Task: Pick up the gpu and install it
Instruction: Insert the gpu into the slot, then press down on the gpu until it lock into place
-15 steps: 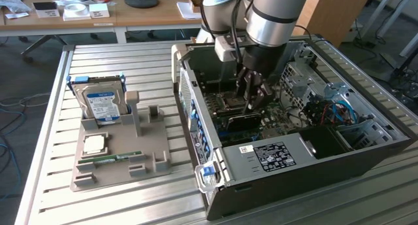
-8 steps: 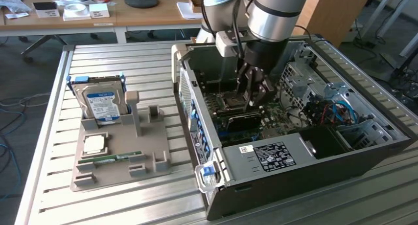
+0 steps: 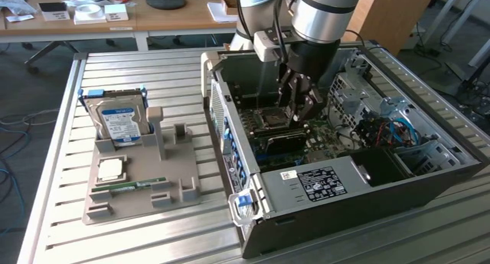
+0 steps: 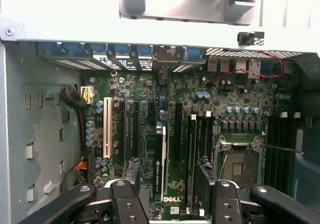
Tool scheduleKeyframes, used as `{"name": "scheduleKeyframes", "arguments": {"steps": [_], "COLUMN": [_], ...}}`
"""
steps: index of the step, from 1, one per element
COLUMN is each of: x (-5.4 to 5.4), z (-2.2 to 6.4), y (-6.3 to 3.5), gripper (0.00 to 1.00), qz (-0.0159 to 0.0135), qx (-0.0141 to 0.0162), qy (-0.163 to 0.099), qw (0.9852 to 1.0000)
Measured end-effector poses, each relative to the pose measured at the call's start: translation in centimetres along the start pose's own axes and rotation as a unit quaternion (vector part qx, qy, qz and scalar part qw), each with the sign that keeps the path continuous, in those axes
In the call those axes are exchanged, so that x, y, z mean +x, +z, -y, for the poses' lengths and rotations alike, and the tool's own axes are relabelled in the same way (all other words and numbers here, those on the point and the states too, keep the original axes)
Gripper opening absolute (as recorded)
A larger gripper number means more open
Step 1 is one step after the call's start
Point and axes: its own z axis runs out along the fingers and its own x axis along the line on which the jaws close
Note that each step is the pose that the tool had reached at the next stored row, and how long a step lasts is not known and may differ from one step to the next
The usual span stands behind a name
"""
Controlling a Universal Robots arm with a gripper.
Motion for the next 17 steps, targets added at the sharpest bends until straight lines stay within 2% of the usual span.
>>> {"name": "scheduleKeyframes", "arguments": {"steps": [12,13,14,15,16,17], "x": [0.00,0.00,0.00,0.00,0.00,0.00], "z": [0.00,0.00,0.00,0.00,0.00,0.00], "y": [-0.01,-0.01,-0.01,-0.01,-0.01,-0.01], "gripper": [0.58,0.56,0.50,0.50,0.44,0.44], "qz": [-0.0001,-0.0001,-0.0001,-0.0001,-0.0001,-0.0001], "qx": [-0.0001,-0.0001,-0.0001,0.0000,0.0000,-0.0001], "qy": [0.000,0.000,0.000,0.000,0.000,0.000], "qw": [1.0000,1.0000,1.0000,1.0000,1.0000,1.0000]}}
